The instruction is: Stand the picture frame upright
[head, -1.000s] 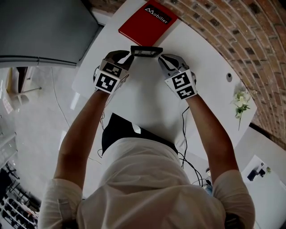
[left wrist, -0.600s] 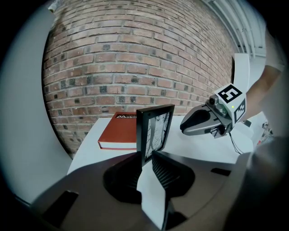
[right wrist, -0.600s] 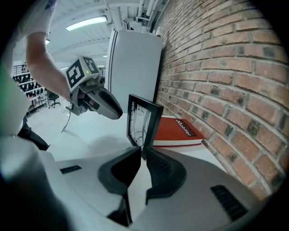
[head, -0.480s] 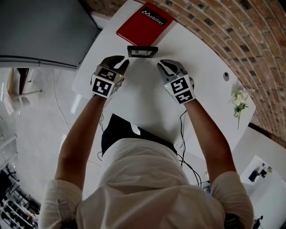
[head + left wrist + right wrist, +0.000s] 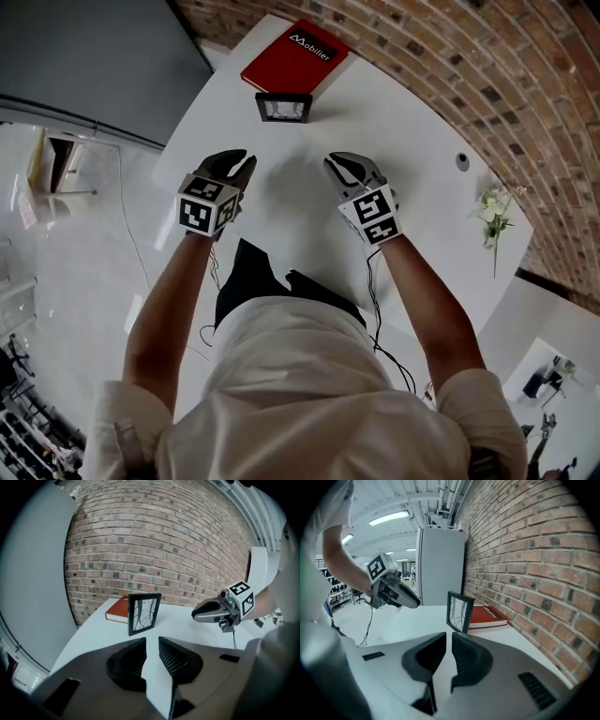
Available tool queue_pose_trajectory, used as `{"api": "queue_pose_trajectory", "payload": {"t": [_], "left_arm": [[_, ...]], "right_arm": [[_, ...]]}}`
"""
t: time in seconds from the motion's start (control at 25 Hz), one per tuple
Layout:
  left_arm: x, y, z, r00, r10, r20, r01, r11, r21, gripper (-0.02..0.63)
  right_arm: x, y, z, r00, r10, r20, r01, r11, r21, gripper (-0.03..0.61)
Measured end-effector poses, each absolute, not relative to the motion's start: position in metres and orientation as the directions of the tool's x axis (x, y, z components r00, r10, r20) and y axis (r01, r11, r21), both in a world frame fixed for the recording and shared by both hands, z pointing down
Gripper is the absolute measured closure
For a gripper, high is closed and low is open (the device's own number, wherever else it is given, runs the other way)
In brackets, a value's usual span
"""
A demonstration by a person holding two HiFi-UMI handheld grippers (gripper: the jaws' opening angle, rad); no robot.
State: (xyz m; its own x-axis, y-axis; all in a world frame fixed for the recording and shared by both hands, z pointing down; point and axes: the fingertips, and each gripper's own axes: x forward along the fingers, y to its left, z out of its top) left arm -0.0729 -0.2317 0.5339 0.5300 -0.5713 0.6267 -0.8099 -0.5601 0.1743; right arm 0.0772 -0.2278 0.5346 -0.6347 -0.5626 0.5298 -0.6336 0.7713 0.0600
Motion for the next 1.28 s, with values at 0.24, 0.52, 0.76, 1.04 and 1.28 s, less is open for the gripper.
{"api": "queue_pose_trajectory", "payload": {"t": [0.24, 0.52, 0.76, 1.04, 1.28], "left_arm": [[-0.061, -0.160, 0.513, 0.552, -0.576, 0.603, -0.819, -0.510, 0.261, 0.554], [-0.048, -0.089, 0.498, 0.617, -0.526, 0.585, -0.773, -0.546, 0.324, 0.583], [-0.045, -0.041, 0.483, 0.705, -0.457, 0.542, -0.697, -0.589, 0.410, 0.618], [-0.074, 0.013, 0.462, 0.768, -0.391, 0.507, -0.620, -0.654, 0.433, 0.618], [-0.109, 0.060, 0.444, 0.792, -0.370, 0.485, -0.585, -0.687, 0.432, 0.618]], "right_arm": [[0.091, -0.172, 0.519, -0.686, -0.547, 0.480, -0.639, 0.769, -0.036, 0.540], [0.094, -0.108, 0.508, -0.698, -0.542, 0.469, -0.648, 0.757, -0.090, 0.540], [0.091, -0.061, 0.495, -0.677, -0.559, 0.478, -0.679, 0.726, -0.112, 0.574], [0.060, 0.006, 0.475, -0.652, -0.578, 0.491, -0.718, 0.679, -0.153, 0.574], [0.029, 0.059, 0.460, -0.613, -0.613, 0.499, -0.753, 0.644, -0.133, 0.574]]}}
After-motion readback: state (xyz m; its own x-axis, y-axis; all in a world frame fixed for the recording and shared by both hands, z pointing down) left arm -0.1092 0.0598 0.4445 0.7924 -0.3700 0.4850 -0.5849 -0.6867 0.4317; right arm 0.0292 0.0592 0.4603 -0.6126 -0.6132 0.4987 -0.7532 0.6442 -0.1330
